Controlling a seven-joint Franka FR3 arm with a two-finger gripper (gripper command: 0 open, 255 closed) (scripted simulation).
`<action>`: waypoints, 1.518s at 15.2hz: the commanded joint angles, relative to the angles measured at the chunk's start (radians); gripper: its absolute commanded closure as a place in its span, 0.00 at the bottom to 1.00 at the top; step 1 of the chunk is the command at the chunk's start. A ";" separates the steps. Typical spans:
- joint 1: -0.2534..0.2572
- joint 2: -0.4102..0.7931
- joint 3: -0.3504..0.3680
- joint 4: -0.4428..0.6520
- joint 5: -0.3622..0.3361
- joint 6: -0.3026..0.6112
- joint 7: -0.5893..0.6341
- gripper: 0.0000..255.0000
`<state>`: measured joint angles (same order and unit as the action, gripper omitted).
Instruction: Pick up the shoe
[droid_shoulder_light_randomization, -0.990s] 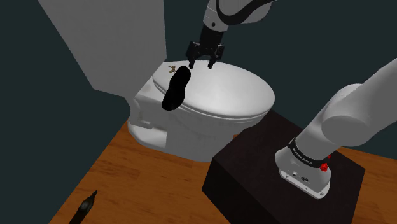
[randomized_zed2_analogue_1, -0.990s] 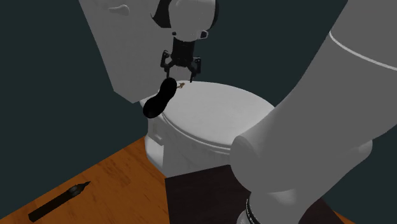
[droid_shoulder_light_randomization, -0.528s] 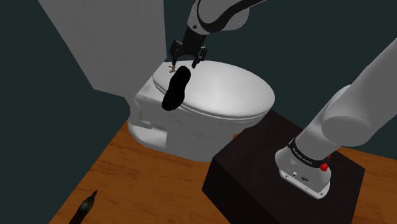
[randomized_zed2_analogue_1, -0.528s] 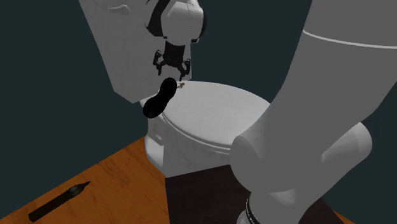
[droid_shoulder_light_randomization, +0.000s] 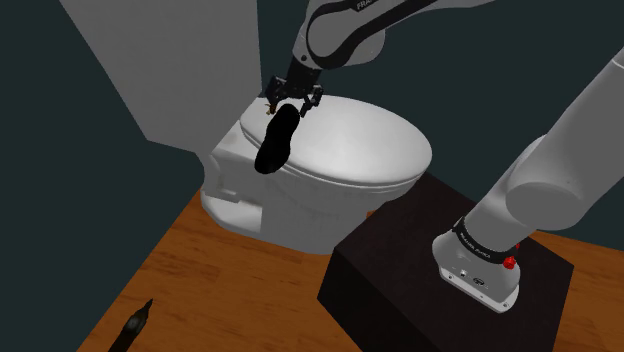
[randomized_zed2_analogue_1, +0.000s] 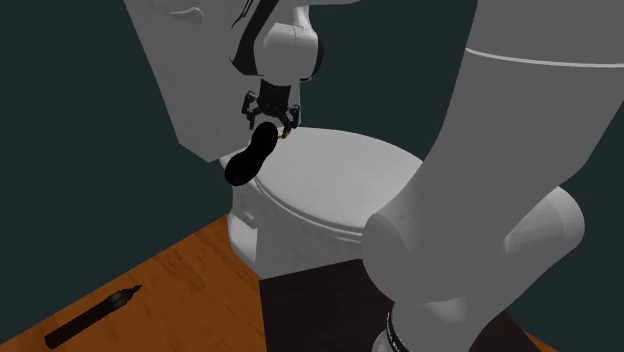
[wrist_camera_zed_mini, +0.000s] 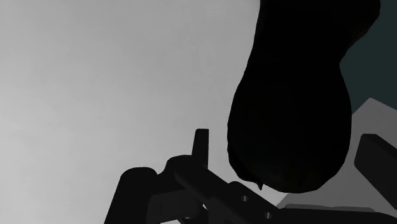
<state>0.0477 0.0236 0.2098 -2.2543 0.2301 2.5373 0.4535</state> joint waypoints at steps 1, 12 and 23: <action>0.000 0.002 0.000 -0.001 0.000 0.003 0.000 1.00; -0.001 -0.014 -0.001 0.010 -0.002 -0.024 0.004 1.00; -0.006 -0.086 -0.006 0.085 -0.014 -0.169 0.028 1.00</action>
<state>0.0427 -0.0560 0.2047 -2.1789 0.2168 2.3833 0.4797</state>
